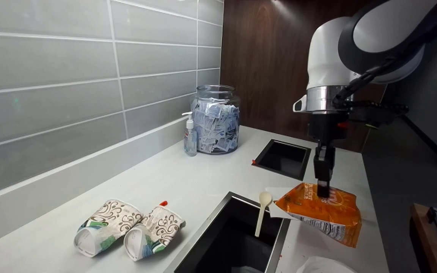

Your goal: Pour the snacks in the orange packet on the white plate at the front of the counter.

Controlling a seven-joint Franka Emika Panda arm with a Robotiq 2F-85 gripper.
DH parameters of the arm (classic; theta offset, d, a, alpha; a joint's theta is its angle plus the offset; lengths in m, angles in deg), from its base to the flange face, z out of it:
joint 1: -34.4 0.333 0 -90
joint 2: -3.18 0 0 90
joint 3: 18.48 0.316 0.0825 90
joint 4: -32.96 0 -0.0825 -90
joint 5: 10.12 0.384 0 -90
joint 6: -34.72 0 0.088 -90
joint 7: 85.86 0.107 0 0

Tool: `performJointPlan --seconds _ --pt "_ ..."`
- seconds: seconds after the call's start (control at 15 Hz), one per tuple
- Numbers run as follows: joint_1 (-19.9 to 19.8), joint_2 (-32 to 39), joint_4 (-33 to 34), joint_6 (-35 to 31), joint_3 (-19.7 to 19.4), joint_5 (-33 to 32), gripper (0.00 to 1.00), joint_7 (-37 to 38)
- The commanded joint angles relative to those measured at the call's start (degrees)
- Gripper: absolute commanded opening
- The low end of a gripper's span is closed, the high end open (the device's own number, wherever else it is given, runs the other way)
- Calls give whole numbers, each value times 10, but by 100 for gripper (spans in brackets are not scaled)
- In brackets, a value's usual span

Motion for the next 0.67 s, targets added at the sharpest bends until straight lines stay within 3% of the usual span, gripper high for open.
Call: performJointPlan --seconds 0.0,0.6 --pt "17 -12 -6 -8 -1 16 0 -89" --pt "70 -15 -17 -82 8 138 0 -320"
